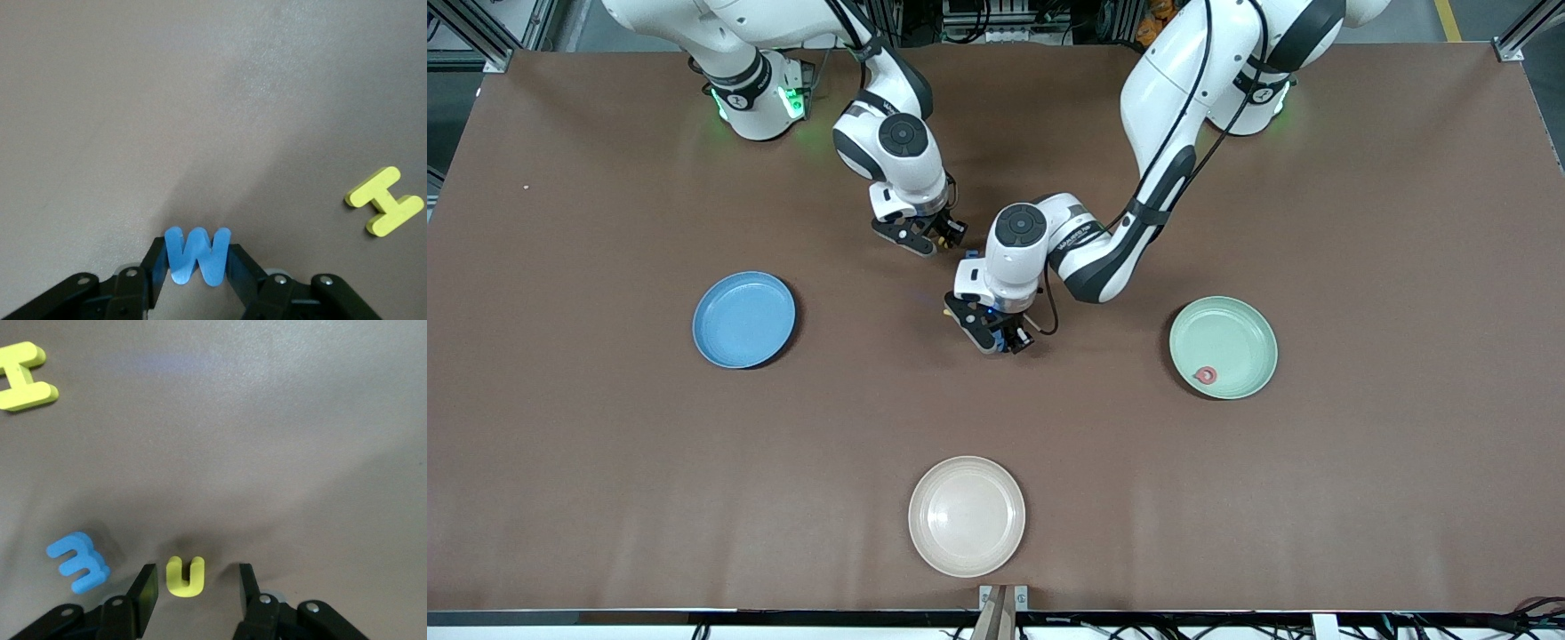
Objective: Sort upper and lower case letters into plates
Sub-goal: 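Grasp the blue W with the left gripper while the right gripper grasps the u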
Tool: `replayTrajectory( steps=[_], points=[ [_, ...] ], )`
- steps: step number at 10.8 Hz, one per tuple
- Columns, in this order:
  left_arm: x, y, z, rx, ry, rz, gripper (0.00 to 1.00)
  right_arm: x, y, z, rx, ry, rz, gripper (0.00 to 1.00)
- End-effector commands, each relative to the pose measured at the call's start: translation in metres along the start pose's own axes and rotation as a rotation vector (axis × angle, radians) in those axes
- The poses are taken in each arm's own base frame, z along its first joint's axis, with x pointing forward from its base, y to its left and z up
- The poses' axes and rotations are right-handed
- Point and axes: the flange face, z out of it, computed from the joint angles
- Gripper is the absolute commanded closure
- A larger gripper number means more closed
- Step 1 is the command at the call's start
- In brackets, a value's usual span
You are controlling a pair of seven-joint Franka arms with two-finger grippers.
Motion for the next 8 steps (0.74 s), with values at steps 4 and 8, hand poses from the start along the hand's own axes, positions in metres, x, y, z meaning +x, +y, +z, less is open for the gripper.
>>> replayTrajectory(
  steps=[4, 8],
  points=[
    [-0.005, -0.027, -0.009, 0.015, -0.075, -0.034, 0.85, -0.005, -0.008, 0.01, 0.021, 0.0, 0.018, 0.51],
    [-0.015, -0.088, -0.051, 0.002, -0.174, -0.068, 0.85, -0.003, -0.008, 0.004, 0.019, 0.009, 0.013, 1.0]
  ],
)
